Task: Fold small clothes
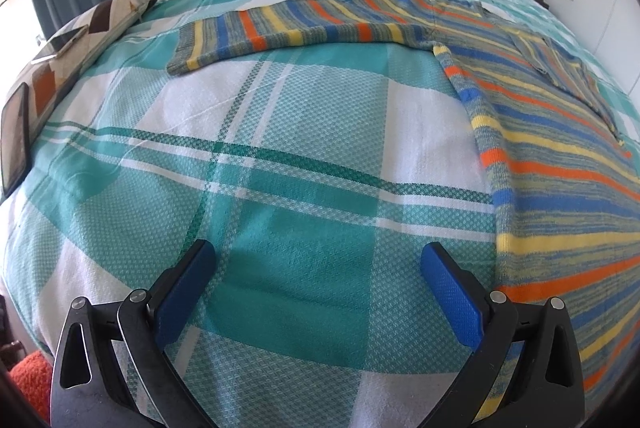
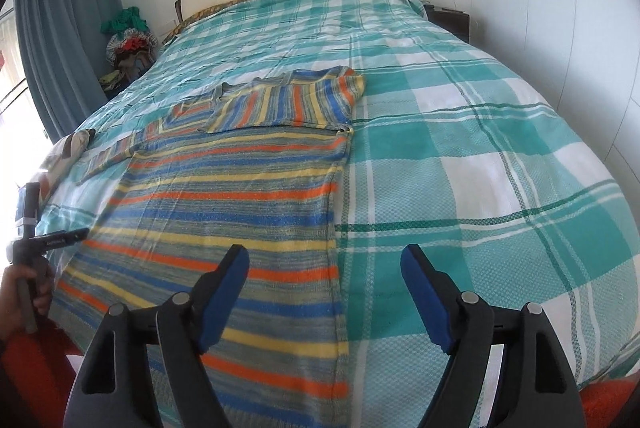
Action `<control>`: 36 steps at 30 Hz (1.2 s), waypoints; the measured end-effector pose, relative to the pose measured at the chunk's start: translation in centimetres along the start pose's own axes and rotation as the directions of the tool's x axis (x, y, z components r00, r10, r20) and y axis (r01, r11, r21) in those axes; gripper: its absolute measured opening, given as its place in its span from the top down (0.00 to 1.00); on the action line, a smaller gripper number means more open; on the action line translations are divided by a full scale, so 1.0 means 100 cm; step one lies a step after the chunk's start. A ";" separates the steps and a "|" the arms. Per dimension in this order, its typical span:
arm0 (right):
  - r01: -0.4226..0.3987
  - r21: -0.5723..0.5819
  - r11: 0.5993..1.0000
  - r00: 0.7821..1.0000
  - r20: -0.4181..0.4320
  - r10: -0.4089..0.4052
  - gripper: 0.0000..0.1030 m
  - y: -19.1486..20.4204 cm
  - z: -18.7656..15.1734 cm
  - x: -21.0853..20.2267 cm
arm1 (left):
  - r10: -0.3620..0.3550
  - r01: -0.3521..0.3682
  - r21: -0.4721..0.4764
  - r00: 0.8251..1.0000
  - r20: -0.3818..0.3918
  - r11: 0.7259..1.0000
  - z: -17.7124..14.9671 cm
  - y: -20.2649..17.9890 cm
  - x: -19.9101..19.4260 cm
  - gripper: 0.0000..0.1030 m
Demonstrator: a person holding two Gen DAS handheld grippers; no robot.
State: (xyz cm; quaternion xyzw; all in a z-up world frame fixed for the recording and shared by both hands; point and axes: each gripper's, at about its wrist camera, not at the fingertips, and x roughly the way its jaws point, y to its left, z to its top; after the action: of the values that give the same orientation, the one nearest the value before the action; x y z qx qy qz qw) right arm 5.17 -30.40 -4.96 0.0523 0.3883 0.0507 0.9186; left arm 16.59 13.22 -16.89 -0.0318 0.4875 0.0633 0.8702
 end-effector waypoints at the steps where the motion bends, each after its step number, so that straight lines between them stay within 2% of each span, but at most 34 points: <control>1: 0.003 0.002 1.000 1.000 -0.005 -0.003 0.20 0.000 -0.002 0.001 | 0.001 -0.001 0.001 1.000 0.000 1.000 0.000 0.000 0.000 0.00; 6: -0.002 0.019 1.000 0.999 -0.041 0.003 0.20 -0.002 -0.009 0.010 | 0.010 -0.010 0.007 1.000 0.000 1.000 -0.001 -0.001 0.001 0.00; 36: -0.017 -0.019 1.000 0.999 -0.049 0.016 0.20 0.010 -0.009 0.015 | 0.000 0.000 0.001 1.000 -0.004 1.000 -0.001 -0.002 0.004 0.00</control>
State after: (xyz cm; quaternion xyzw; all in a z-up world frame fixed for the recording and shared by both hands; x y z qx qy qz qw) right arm 5.47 -29.17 -6.49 0.0454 0.4097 0.0634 0.9089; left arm 16.71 13.01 -17.28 -0.0314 0.4891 0.0627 0.8694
